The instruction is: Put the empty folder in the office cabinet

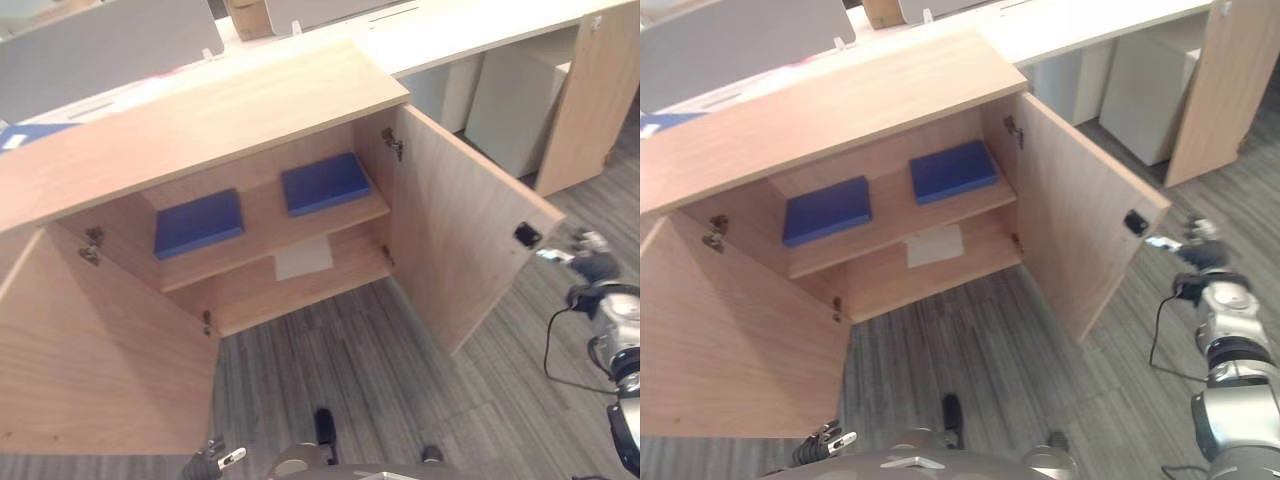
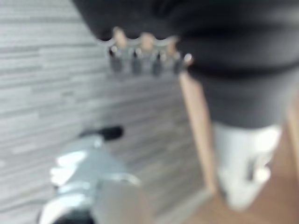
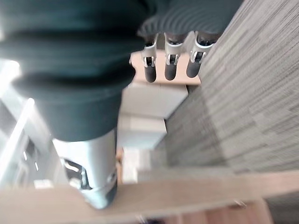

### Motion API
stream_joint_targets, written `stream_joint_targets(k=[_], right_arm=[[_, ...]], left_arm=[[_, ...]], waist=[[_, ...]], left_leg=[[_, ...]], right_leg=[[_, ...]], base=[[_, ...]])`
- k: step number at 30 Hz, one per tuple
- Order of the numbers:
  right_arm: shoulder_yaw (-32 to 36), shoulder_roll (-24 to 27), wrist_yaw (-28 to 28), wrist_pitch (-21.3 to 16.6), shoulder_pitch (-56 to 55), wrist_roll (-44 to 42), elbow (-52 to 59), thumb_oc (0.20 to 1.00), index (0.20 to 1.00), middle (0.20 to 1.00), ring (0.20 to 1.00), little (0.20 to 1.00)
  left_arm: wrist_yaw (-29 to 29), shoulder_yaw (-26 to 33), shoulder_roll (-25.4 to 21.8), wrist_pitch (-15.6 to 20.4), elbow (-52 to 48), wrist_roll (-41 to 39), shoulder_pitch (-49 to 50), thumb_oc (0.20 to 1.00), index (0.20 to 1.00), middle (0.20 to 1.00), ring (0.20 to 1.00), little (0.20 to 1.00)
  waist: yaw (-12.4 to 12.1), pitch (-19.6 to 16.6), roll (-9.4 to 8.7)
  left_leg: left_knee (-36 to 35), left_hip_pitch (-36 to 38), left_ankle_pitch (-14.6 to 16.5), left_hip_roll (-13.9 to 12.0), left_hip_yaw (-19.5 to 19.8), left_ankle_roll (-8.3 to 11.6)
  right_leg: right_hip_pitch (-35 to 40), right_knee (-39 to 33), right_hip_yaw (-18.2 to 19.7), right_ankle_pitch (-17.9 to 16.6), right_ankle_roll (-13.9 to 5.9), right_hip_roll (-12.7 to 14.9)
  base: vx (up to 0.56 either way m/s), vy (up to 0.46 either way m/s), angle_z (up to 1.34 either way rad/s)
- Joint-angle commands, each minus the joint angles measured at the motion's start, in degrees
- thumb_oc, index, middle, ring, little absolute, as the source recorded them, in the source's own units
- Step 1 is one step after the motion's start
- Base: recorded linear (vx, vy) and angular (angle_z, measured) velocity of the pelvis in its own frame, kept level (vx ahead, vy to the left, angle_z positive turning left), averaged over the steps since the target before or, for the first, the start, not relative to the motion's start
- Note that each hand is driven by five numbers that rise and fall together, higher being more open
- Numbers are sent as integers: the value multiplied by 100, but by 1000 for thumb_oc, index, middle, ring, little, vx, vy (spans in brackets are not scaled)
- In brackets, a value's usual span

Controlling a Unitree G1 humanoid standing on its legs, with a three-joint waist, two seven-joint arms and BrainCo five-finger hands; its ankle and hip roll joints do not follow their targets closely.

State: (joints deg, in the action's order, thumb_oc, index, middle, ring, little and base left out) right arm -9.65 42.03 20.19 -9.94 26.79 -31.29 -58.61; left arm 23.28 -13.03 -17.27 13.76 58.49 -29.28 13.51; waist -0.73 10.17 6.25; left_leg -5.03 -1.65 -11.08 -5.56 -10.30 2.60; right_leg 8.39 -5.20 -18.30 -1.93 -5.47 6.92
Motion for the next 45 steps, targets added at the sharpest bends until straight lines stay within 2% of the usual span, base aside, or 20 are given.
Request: stream_joint_targets(k=[1, 3, 6, 8, 12, 16, 22, 26, 34, 37, 40, 45], right_arm=[[-153, -240, 646, -315, 439, 219, 248, 1000, 1000, 1000, 1000, 1000], [-326, -436, 897, -283, 288, 81, 545, 1000, 1000, 1000, 1000, 1000], [-430, -574, 803, -341, 99, 231, 803, 1000, 1000, 1000, 1000, 1000], [-535, -795, 527, -470, -310, 504, 1219, 1000, 1000, 1000, 1000, 1000], [-749, -999, 468, -710, -606, 799, 1525, 1000, 1000, 1000, 1000, 1000], [-1141, -1274, 210, -764, -599, 870, 1794, 1000, 1000, 1000, 1000, 1000], [-1343, -1515, -62, -723, -222, 763, 1633, 1000, 1000, 1000, 1000, 1000], [-1375, -1717, -507, -591, 209, 757, 1156, 1000, 1000, 1000, 1000, 1000], [-1013, -1706, -1038, -231, 723, 672, 255, 1000, 1000, 1000, 1000, 1000], [-872, -1634, -1092, -241, 579, 764, 80, 1000, 1000, 1000, 1000, 1000], [-750, -1576, -873, -254, 215, 727, 92, 1000, 1000, 1000, 1000, 1000], [-789, -1660, -870, -152, -1161, 1055, 756, 1000, 1000, 1000, 1000, 1000]], left_arm=[[47, -93, -342, 70, 152, 204, -482, 1000, 1000, 1000, 1000, 1000], [51, -20, -379, 39, 110, 202, -474, 1000, 1000, 1000, 1000, 1000], [44, 12, -382, 30, 82, 171, -460, 1000, 1000, 1000, 1000, 1000], [-25, 81, -336, -17, -57, 234, -398, 1000, 1000, 1000, 1000, 1000], [-81, 156, -276, 60, -96, 152, -360, 1000, 1000, 1000, 1000, 1000], [-197, 223, -198, 137, -196, 78, -346, 1000, 1000, 1000, 1000, 1000], [-413, 224, -164, 219, -255, 172, -371, 1000, 1000, 1000, 1000, 1000], [-796, 266, -207, 344, -282, 325, -459, 1000, 1000, 1000, 1000, 1000], [-1441, 458, -409, 566, -319, 205, -690, 1000, 1000, 1000, 1000, 1000], [-1736, 592, -414, 725, -361, 114, -688, 1000, 1000, 1000, 1000, 1000], [-2180, 802, -399, 1029, -431, -63, -620, 1000, 1000, 1000, 1000, 1000], [-3210, 1434, -324, 1687, -1099, 238, -299, 1000, 1000, 1000, 1000, 1000]], waist=[[-369, 91, -154], [-377, 99, -215], [-386, 84, -253], [-418, 47, -323], [-457, 17, -409], [-599, -13, -519], [-798, -56, -612], [-981, -61, -644], [-1159, -66, -626], [-1184, -69, -628], [-1193, -58, -645], [-1208, 91, -698]], left_leg=[[3, 608, 869, -94, -143, 273], [3, 627, 862, -128, -138, 282], [3, 630, 867, -135, -120, 280], [3, 639, 875, -155, -102, 271], [3, 648, 892, -175, -98, 252], [3, 678, 942, -147, -36, 199], [3, 700, 1013, -78, 62, 143], [3, 738, 1061, -6, 135, 88], [3, 764, 1103, 53, 277, 46], [3, 764, 1105, 46, 335, 45], [3, 754, 1084, 12, 402, 69], [3, 673, 1022, -26, 528, 89]], right_leg=[[-193, 73, -210, 131, 53, 207], [-155, 67, -231, 136, 57, 177], [-127, 55, -257, 144, 57, 163], [-79, 38, -306, 145, 47, 148], [-47, 32, -344, 153, 47, 123], [29, 24, -413, 149, 30, 129], [103, 20, -502, 129, -11, 157], [166, 21, -574, 90, -49, 213], [226, 29, -643, 90, -65, 256], [248, 27, -657, 105, -48, 248], [268, 31, -672, 130, -16, 221], [263, 59, -716, 156, 28, 202]], base=[[8, -19, 6], [13, -11, 8], [27, 9, 6], [51, 26, 13], [45, 43, 9], [76, 88, 7], [63, 58, 14], [72, 66, 17], [0, 21, 18], [-20, -6, 5], [-24, -1, 3], [-58, 42, 8]])
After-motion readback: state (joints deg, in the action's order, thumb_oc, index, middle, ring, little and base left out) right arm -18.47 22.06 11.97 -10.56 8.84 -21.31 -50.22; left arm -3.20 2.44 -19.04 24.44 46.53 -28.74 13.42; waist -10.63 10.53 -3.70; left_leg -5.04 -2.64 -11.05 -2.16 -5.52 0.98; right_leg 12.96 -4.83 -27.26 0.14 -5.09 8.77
